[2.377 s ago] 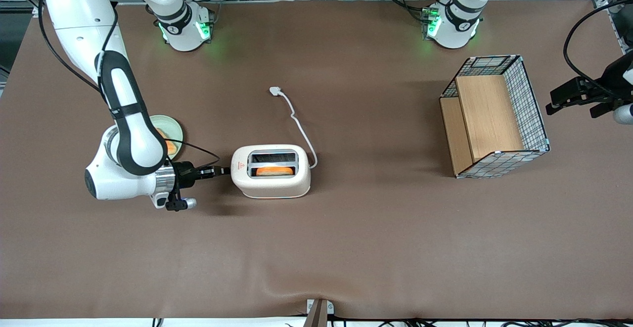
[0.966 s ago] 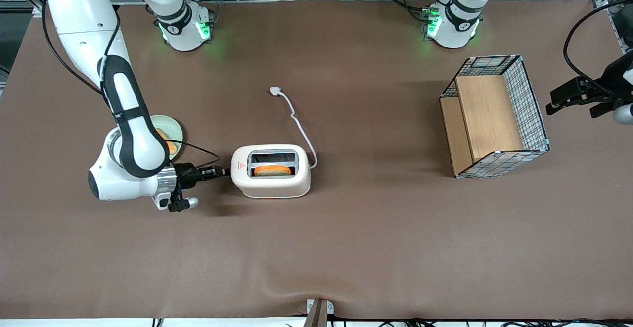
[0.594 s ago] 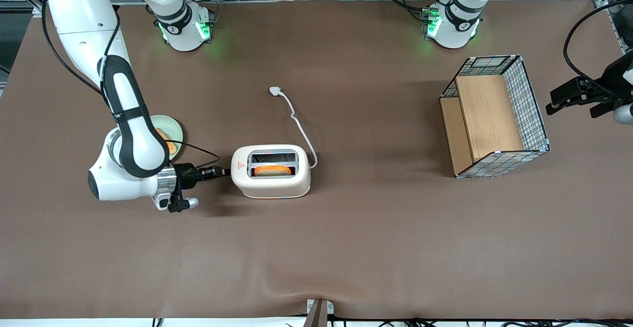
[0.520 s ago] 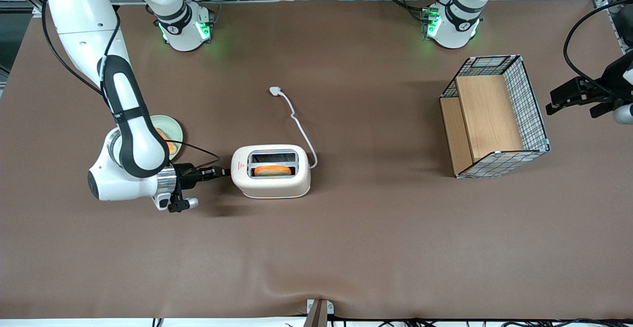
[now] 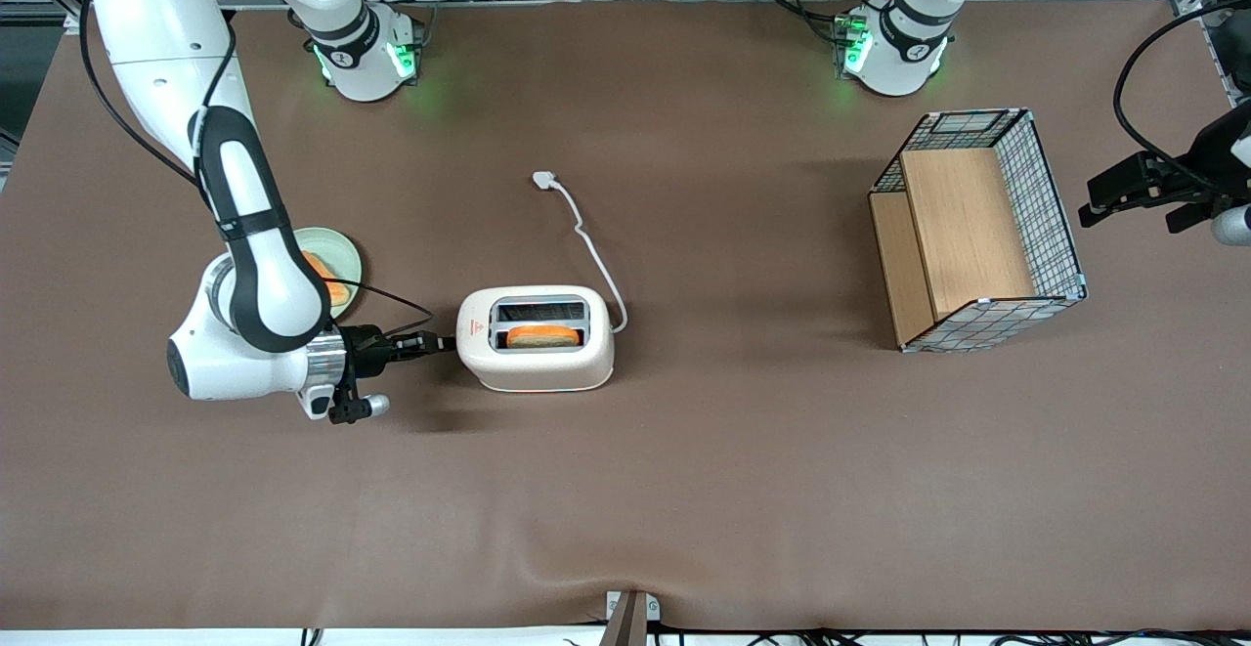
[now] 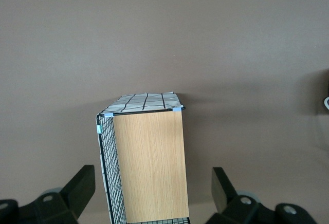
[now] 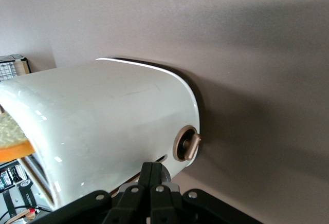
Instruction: Press toaster button with right arm
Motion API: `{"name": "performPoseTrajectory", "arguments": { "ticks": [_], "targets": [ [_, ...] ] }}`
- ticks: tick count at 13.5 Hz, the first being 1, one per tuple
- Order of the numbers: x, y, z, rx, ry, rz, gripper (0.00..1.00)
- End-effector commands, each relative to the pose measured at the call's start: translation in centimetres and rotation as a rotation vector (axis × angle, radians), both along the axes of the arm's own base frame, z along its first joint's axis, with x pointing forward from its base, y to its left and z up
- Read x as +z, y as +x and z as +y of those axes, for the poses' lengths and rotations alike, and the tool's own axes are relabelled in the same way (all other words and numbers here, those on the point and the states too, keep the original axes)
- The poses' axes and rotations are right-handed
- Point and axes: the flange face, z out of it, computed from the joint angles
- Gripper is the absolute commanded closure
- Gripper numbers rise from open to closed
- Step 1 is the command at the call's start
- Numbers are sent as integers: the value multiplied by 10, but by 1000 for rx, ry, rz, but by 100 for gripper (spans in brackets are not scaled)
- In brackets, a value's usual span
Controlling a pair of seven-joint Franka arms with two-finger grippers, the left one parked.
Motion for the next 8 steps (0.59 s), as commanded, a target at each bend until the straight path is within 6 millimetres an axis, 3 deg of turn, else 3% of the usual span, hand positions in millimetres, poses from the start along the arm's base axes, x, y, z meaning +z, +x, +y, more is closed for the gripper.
{"name": "performPoseTrajectory", "arguments": {
  "ticks": [1,3,4,6,7,8],
  "targets": [
    [18,7,-4,-12,-2,5,100],
    [40,8,-15,-8,-25,1,100],
    [49,8,-20,7,-46,-7,81],
    [62,11,-33,12,-75,-29,9],
    [66,12,-39,9,-77,-28,0],
    [76,14,-46,7,-78,-32,0]
  ]
}}
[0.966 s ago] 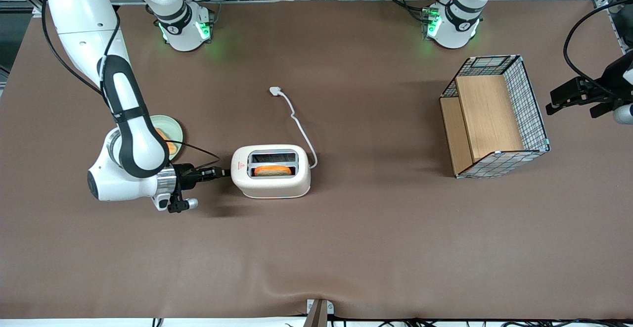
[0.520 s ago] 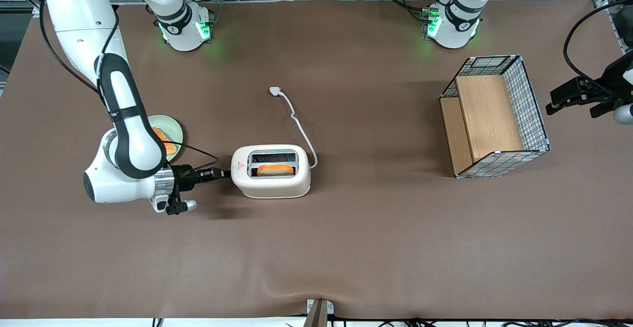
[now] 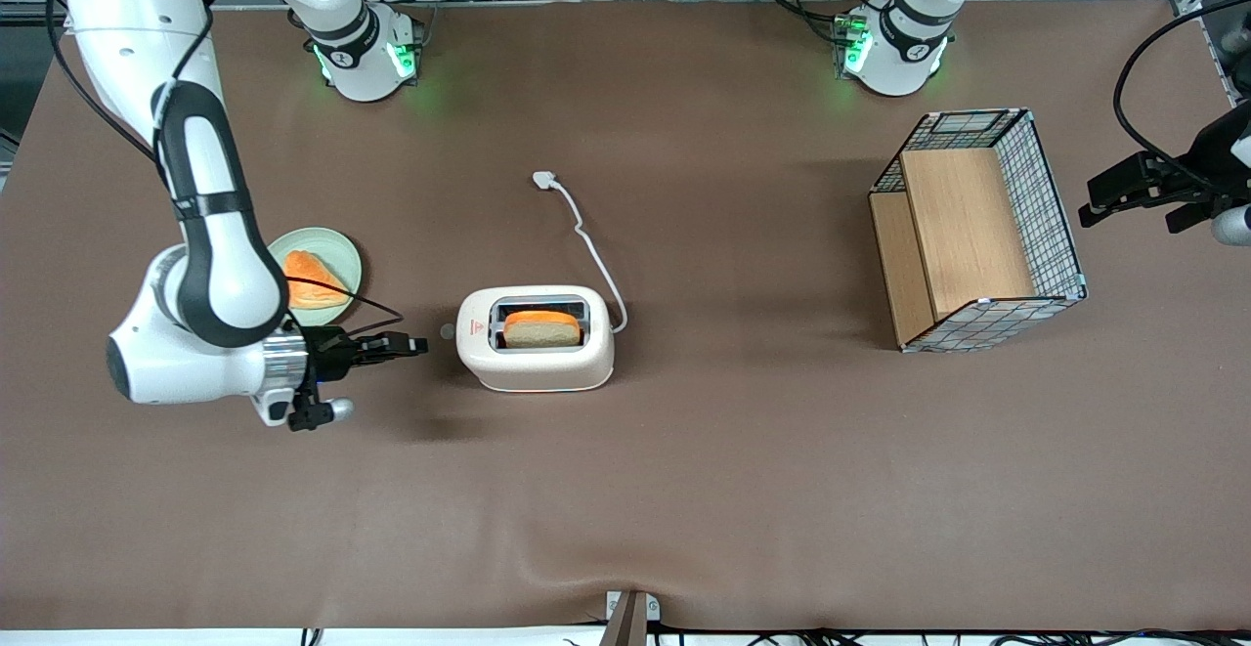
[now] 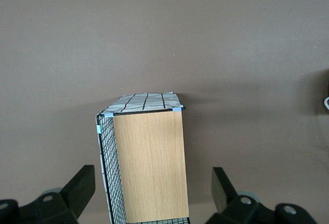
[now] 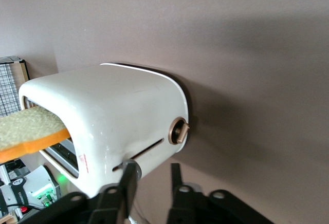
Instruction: Press toaster button with right arm
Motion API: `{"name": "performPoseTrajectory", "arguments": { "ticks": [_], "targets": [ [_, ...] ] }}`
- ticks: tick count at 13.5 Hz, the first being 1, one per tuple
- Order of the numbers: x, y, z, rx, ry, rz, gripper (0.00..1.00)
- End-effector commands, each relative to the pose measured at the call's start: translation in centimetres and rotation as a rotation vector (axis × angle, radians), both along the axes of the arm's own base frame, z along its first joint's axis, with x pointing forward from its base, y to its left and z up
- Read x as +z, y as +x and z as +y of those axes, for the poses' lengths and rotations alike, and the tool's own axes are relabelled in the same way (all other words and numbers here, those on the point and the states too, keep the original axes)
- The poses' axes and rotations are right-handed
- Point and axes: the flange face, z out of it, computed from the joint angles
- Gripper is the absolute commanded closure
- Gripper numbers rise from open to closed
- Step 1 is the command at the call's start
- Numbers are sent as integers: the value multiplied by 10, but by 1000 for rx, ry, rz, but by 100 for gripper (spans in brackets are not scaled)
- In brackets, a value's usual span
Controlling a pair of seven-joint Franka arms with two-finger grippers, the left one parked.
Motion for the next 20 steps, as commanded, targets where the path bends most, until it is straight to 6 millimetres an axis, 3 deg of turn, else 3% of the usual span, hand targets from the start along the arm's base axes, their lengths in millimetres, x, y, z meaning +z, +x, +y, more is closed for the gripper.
{"name": "performPoseTrajectory", "arguments": {
  "ticks": [1,4,10,13,18,20],
  "targets": [
    [25,1,-19,1,-30,9,0],
    [51,5,-37,54,-116,-5,0],
    [128,-5,-61,88,-393,-83,0],
    [176,-21,-75,47,-507,-97,0],
    [252,-58,-141,-23,-588,-111,0],
    [276,-75,-151,-41,-579,-118,0]
  ]
}}
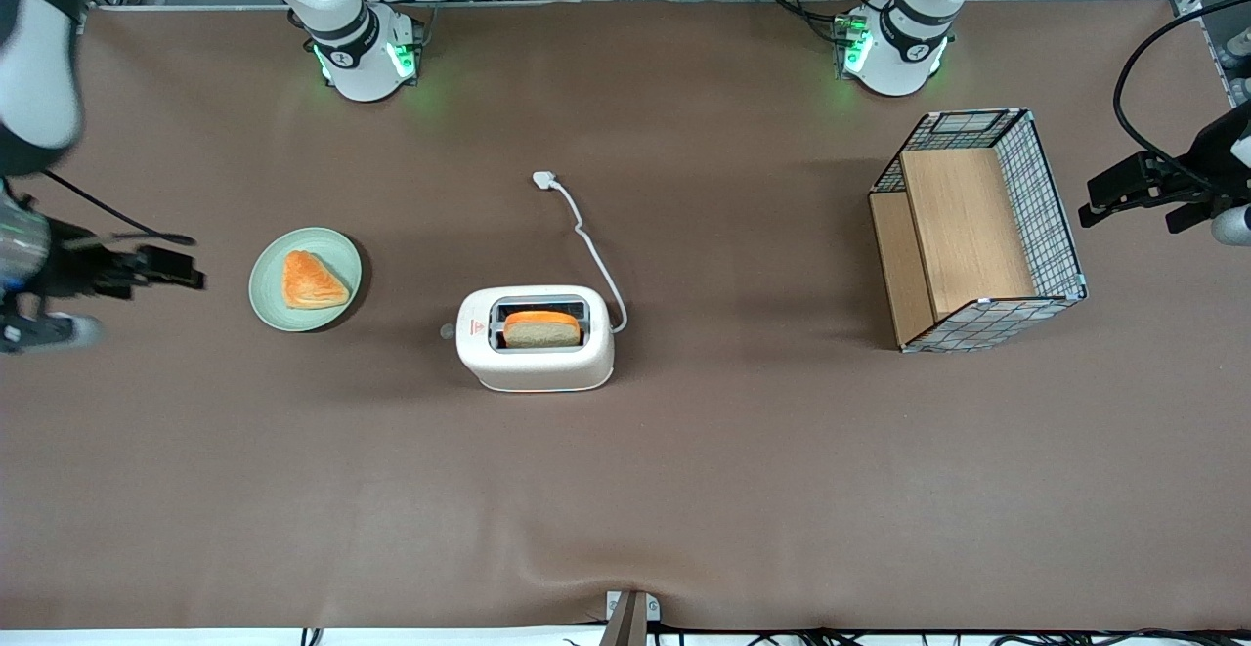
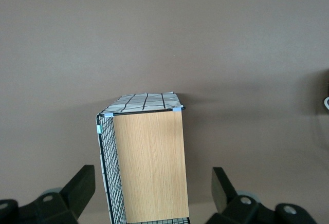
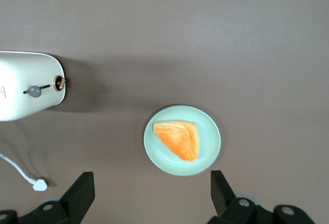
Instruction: Press toaster button with right arm
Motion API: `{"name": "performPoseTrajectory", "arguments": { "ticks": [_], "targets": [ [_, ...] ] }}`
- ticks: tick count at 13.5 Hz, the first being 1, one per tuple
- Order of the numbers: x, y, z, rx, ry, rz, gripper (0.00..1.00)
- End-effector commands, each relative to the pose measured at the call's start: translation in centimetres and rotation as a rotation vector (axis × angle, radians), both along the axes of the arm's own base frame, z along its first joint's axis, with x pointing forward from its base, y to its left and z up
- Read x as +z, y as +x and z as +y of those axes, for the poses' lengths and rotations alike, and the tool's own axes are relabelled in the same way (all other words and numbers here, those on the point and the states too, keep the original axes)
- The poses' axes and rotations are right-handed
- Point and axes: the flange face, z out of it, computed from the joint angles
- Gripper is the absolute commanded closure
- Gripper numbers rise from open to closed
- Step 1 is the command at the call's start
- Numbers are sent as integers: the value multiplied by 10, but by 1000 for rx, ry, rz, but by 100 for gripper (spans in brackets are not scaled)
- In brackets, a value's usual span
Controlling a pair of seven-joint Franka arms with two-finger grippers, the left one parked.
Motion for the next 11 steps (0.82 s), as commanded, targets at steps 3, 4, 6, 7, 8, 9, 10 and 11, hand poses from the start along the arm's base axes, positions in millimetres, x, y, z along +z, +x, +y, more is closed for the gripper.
{"name": "performPoseTrajectory", "arguments": {
  "ticks": [3,4,6,7,8,9,10,11],
  "targets": [
    [53,-51,-6,-28,-65,-35,0],
    [62,-63,-2,-47,-67,-44,0],
    [72,-85,2,-68,-71,-51,0],
    [73,-90,1,-77,-70,-50,0],
    [75,-90,-6,-90,-71,-56,0],
    [79,-88,-9,-99,-73,-63,0],
    [80,-89,-10,-120,-75,-56,0],
    [80,-90,-10,-156,-80,-41,0]
  ]
}}
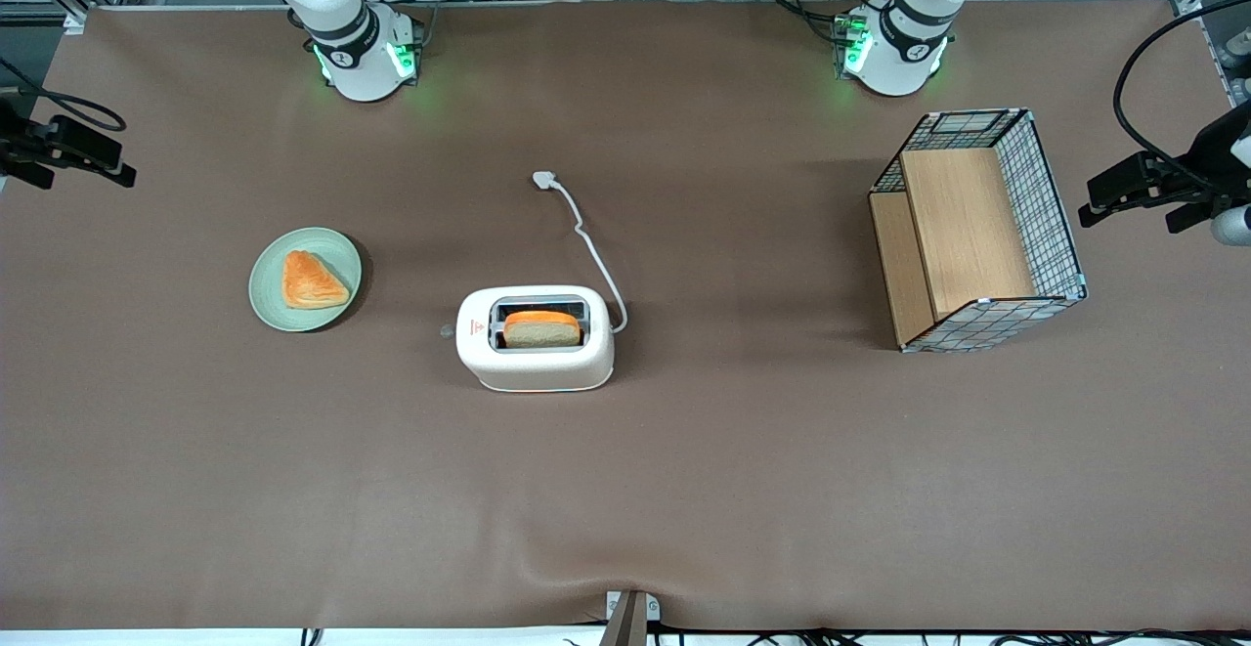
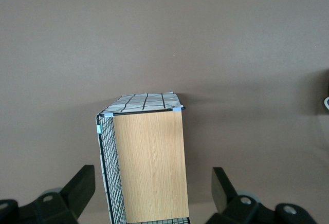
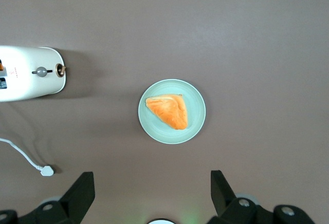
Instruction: Press toaster button with right arm
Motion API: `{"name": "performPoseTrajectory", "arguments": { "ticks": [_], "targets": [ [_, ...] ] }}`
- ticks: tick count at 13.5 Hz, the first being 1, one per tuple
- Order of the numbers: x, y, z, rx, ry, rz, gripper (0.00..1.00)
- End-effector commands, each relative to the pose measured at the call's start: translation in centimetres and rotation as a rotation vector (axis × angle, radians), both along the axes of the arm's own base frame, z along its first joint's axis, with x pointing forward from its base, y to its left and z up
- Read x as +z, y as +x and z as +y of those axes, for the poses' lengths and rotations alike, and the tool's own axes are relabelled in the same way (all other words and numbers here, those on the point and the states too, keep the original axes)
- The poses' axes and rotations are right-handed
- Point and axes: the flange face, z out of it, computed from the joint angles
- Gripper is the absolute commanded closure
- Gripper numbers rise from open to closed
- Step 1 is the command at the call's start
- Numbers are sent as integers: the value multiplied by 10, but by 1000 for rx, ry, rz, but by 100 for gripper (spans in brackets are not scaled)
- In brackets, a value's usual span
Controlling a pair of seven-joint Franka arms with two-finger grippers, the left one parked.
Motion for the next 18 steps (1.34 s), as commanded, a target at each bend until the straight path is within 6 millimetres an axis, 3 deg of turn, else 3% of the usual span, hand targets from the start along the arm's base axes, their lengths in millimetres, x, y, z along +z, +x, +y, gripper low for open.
{"name": "performPoseTrajectory", "arguments": {
  "ticks": [1,8,18],
  "targets": [
    [0,-4,0,-84,-27,15,0],
    [17,-1,1,-87,-55,-15,0],
    [19,-1,3,-80,-55,-11,0]
  ]
}}
